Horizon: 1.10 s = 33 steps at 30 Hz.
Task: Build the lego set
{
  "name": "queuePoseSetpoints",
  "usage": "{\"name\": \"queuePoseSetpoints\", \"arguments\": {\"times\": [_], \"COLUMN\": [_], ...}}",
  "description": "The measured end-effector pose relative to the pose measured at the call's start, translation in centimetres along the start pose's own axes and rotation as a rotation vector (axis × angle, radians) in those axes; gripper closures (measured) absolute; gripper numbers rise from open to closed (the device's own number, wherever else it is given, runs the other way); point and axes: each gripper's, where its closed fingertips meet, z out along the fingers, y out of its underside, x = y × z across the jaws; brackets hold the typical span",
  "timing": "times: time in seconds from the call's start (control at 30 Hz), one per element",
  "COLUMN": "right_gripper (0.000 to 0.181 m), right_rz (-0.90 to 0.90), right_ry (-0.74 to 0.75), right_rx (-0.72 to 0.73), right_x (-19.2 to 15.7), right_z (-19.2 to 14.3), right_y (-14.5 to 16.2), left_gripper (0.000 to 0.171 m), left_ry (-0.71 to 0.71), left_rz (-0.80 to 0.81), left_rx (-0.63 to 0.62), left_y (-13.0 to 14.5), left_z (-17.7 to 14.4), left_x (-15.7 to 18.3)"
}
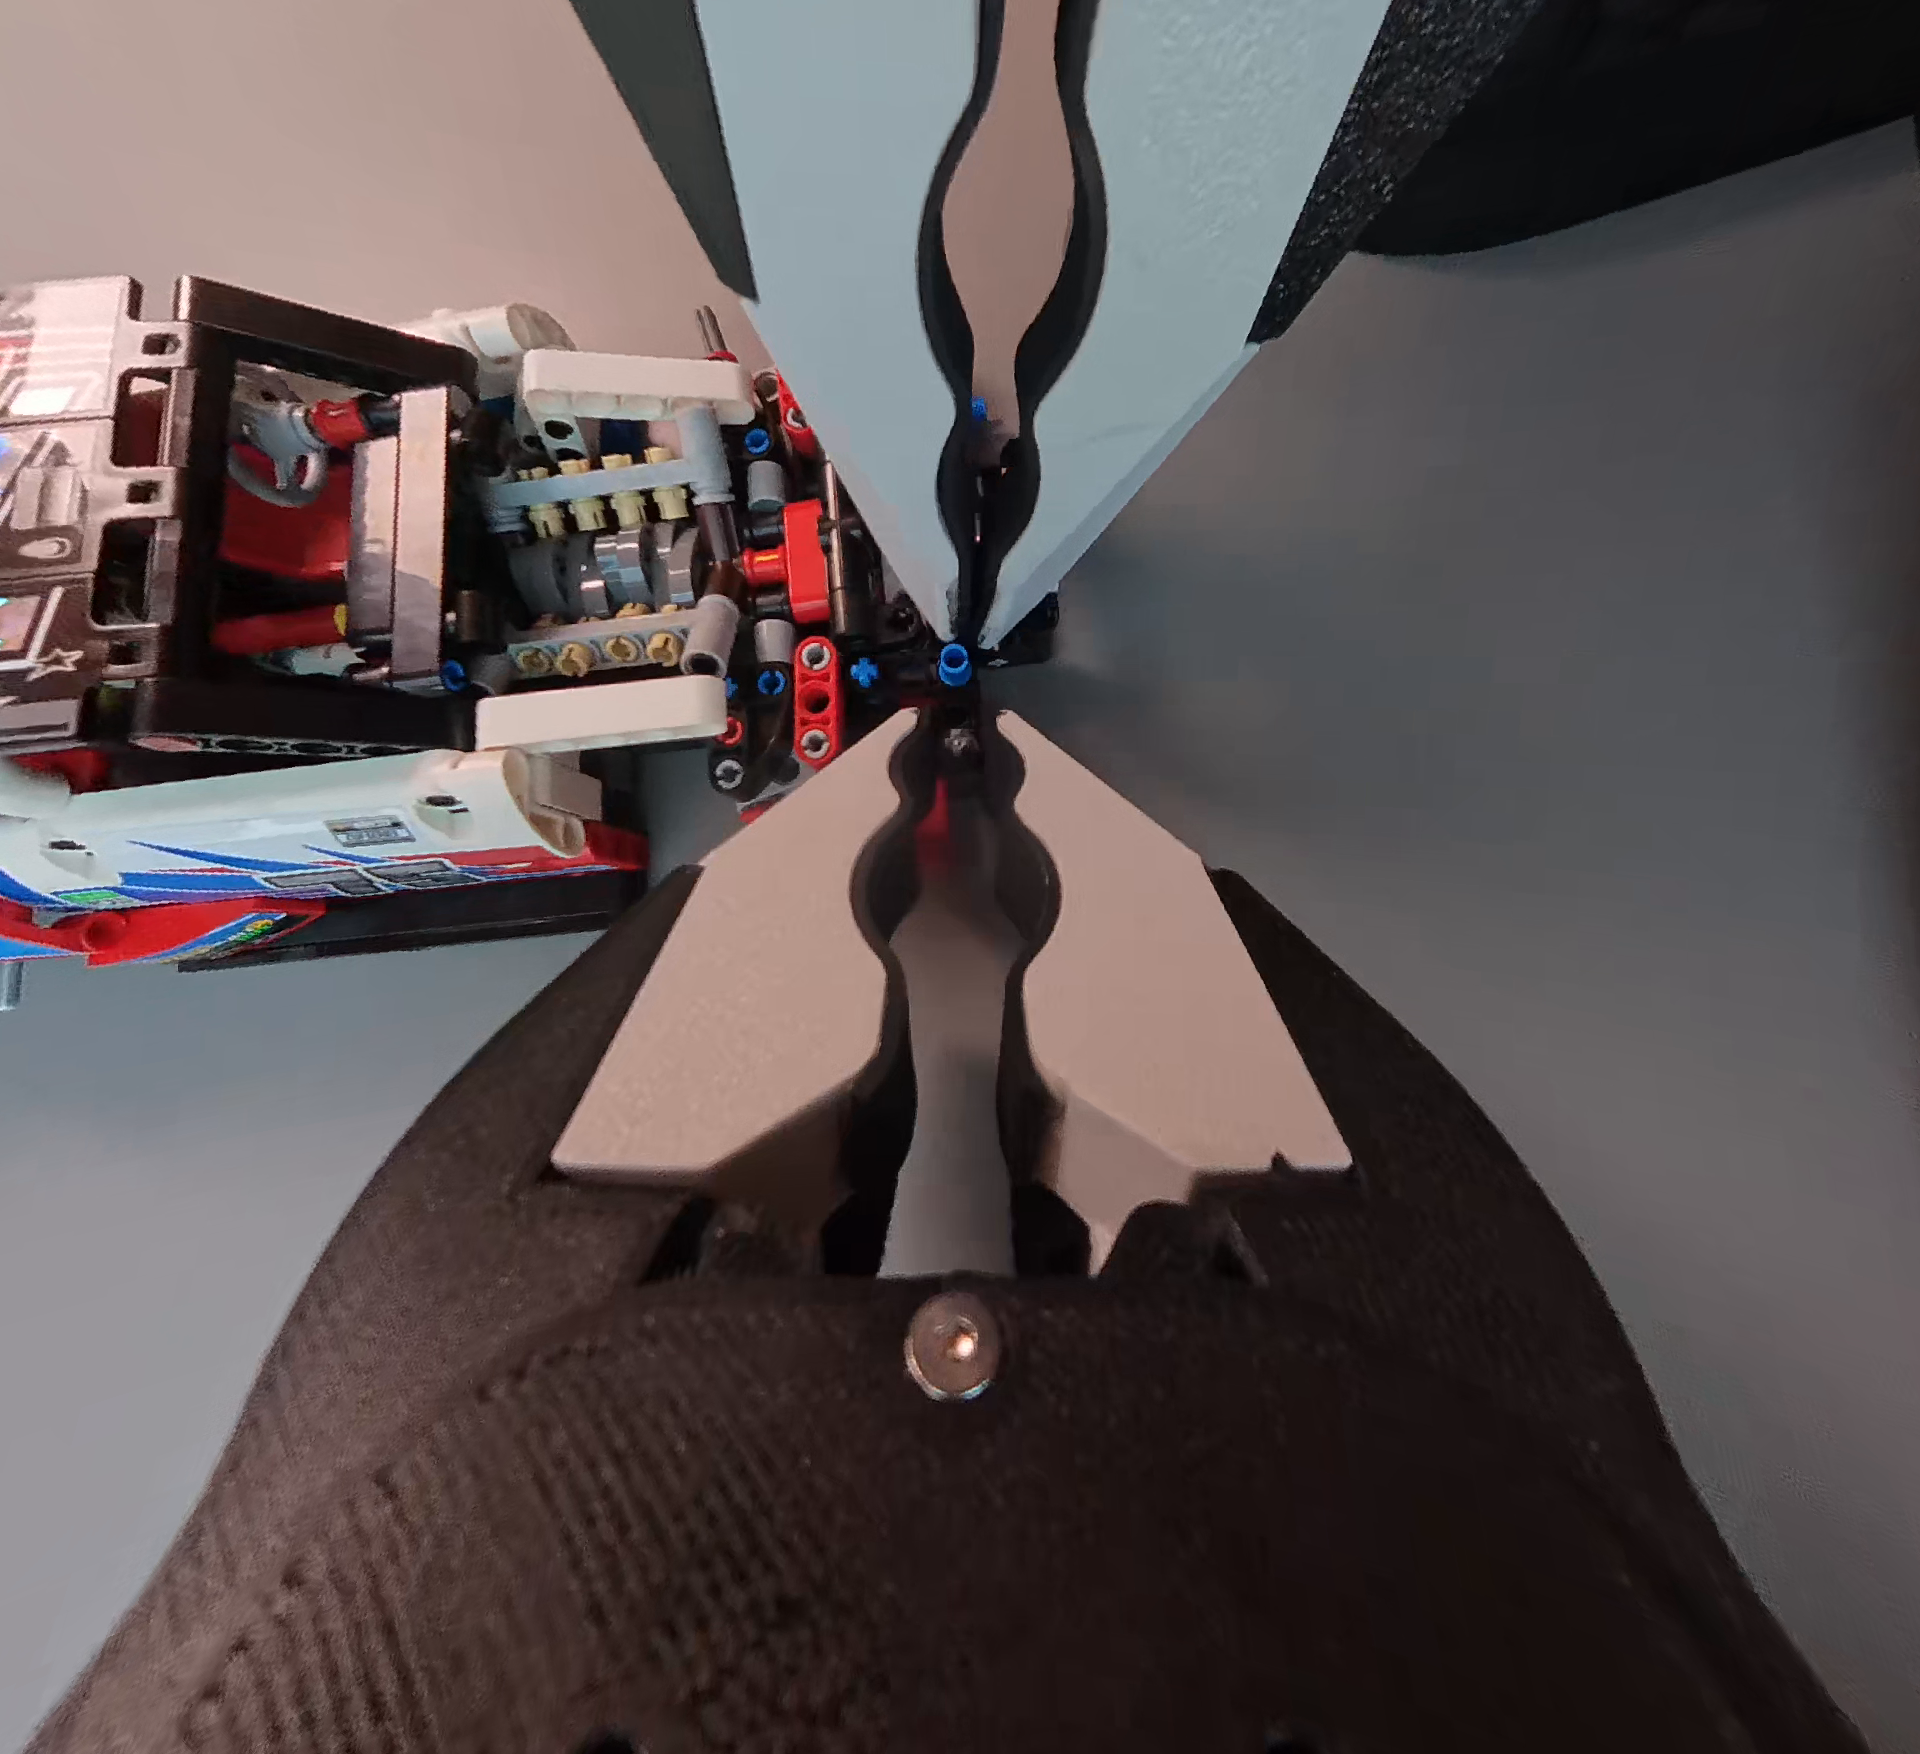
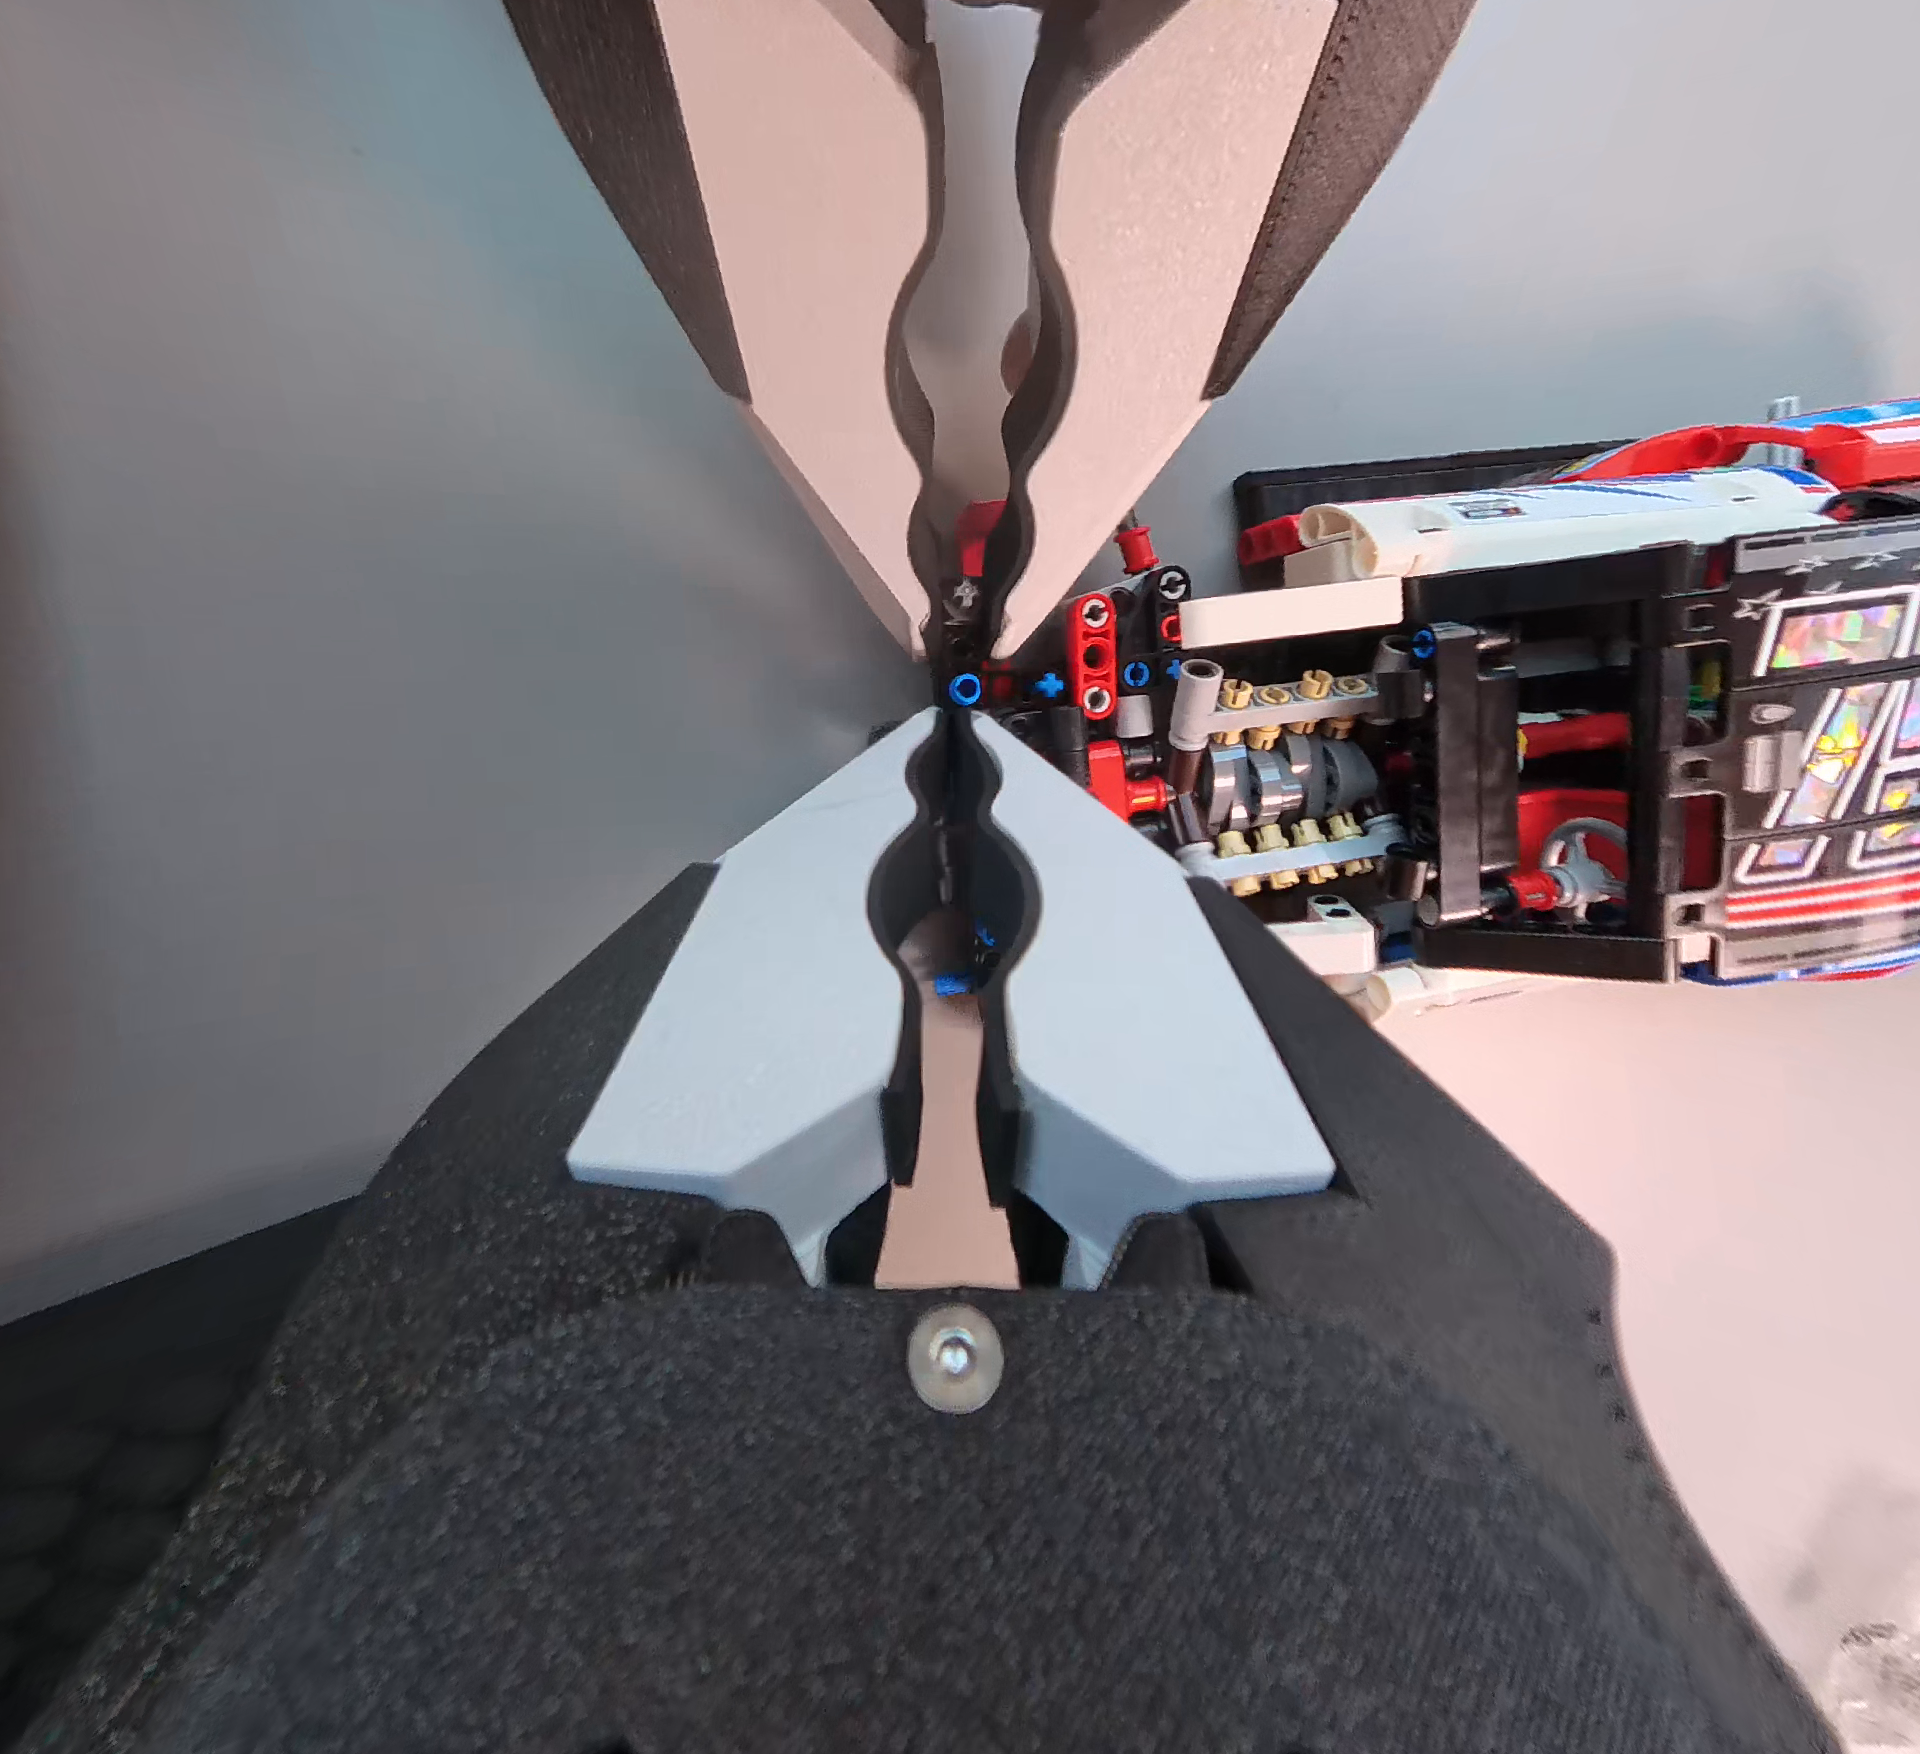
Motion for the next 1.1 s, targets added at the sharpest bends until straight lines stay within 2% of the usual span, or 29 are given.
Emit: {"name": "queuePoseSetpoints", "arguments": {"times": [0.13,0.47,0.6,0.9,1.1], "right_gripper": [0.181,0.180,0.181,0.181,0.181], "right_rz": [-0.007,-0.015,-0.044,-0.038,-0.051], "right_ry": [0.021,0.029,0.044,0.022,0.030], "right_rx": [-0.044,-0.024,-0.028,-0.011,-0.004], "right_x": [0.4,0.9,1.3,1.4,1.5], "right_z": [-0.4,-0.2,0.0,0.0,-0.1], "right_y": [1.0,0.8,0.7,0.9,1.0], "left_gripper": [0.166,0.166,0.166,0.165,0.166], "left_ry": [-0.012,-0.022,-0.065,0.056,0.016], "left_rz": [-0.012,-0.072,-0.020,-0.091,-0.079], "left_rx": [-0.012,-0.034,-0.055,-0.064,-0.040], "left_y": [0.0,-0.1,-0.2,-0.3,-0.3], "left_z": [0.1,0.2,0.4,0.4,0.7], "left_x": [-0.3,-0.7,-1.0,-1.0,-1.1]}}
